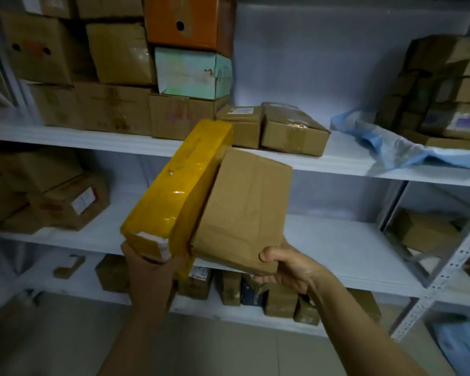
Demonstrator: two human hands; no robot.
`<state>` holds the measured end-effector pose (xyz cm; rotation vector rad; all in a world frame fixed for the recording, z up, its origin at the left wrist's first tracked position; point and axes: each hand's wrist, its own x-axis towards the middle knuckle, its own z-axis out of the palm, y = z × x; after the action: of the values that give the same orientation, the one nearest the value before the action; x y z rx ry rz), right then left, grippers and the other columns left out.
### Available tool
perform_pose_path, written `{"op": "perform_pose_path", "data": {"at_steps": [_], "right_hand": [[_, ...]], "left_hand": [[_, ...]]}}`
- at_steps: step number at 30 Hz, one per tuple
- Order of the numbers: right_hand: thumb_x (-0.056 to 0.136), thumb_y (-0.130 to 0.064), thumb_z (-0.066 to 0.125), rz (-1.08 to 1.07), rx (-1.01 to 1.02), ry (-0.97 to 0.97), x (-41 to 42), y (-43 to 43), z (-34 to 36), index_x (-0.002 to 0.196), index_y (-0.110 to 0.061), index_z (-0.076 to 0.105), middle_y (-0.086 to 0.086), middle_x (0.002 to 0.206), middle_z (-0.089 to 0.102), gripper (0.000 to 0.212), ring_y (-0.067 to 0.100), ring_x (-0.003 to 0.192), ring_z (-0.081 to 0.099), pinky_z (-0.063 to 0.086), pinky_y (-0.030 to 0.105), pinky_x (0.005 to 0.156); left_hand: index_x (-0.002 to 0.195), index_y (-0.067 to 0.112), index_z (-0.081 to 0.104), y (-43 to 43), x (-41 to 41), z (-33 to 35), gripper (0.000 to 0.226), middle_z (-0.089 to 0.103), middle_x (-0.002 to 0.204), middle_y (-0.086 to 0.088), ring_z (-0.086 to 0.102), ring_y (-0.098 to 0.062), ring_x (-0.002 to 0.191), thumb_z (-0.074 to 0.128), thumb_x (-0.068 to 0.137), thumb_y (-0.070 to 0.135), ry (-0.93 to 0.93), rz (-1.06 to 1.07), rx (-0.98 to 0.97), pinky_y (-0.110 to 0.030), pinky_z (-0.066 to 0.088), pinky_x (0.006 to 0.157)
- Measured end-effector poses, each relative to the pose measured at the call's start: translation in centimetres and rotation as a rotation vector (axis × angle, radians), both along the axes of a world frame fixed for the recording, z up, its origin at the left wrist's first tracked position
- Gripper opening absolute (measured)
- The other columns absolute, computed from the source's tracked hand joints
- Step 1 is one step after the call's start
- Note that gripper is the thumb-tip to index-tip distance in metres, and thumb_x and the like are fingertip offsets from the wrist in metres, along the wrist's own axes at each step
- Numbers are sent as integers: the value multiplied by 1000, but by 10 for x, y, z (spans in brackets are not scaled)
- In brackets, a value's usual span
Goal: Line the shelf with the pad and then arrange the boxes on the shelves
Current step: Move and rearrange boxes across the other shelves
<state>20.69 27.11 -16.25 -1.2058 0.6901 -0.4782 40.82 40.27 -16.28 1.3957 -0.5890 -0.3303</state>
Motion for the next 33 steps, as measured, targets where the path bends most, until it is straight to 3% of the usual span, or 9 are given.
{"op": "perform_pose_path", "data": {"at_steps": [4,8,12,17,22,26,29,31,33], "right_hand": [[45,-25,76,-53,79,78,11,12,-20,133,-34,38,10,120,55,96,30,101,59,53,46,81],[43,-27,77,-151,157,98,4,4,-34,128,-31,40,16,121,55,93,35,104,59,52,50,83],[44,-34,79,-274,203,206,-12,-17,-44,134,-28,38,19,122,56,98,36,106,59,56,43,68],[73,-33,69,-446,303,268,-51,-52,-55,125,-15,47,19,108,61,60,32,86,64,55,32,54],[62,-34,79,-672,283,320,-116,-114,-73,131,-25,32,18,117,55,84,39,99,61,57,53,74],[27,-61,78,-809,173,571,-163,-191,-90,134,-42,24,10,124,48,121,38,113,50,50,57,89],[46,-65,71,-793,6,865,-177,-234,-79,139,-36,21,13,129,43,110,39,122,38,38,49,101],[61,-61,70,-759,-121,1008,-184,-263,-80,141,-34,20,15,132,39,98,39,124,34,35,47,99],[65,-61,70,-720,-179,1081,-185,-286,-86,141,-34,18,17,132,35,97,39,124,33,38,47,98]], "left_hand": [[136,8,33,-2,4,-32,102,51,130,-15,53,-34,112,77,44,6,50,-13,37,-51,47,94],[127,9,37,-19,-4,-56,86,51,123,-9,51,-24,104,81,55,-12,121,-43,75,-41,44,92],[114,22,35,-44,-23,-75,83,48,113,-2,48,-22,97,79,44,13,162,-87,143,-41,43,87],[129,10,38,-97,-63,-92,80,52,119,-9,53,-32,110,81,63,0,162,-89,209,-36,41,86],[133,15,35,-183,-127,-94,85,53,115,-6,54,-29,104,82,63,12,182,-118,203,-37,45,87],[113,20,40,-262,-184,-98,67,55,104,-5,56,-26,93,82,62,7,167,-165,208,-35,45,79],[102,21,37,-311,-218,-109,61,53,90,0,53,-24,85,82,64,6,163,-164,255,-31,40,73],[100,19,37,-342,-237,-120,59,52,86,-1,52,-24,82,82,64,7,181,-133,284,-31,39,72],[98,17,38,-367,-250,-133,59,53,85,-3,55,-27,81,84,63,8,176,-97,308,-32,41,70]]}}
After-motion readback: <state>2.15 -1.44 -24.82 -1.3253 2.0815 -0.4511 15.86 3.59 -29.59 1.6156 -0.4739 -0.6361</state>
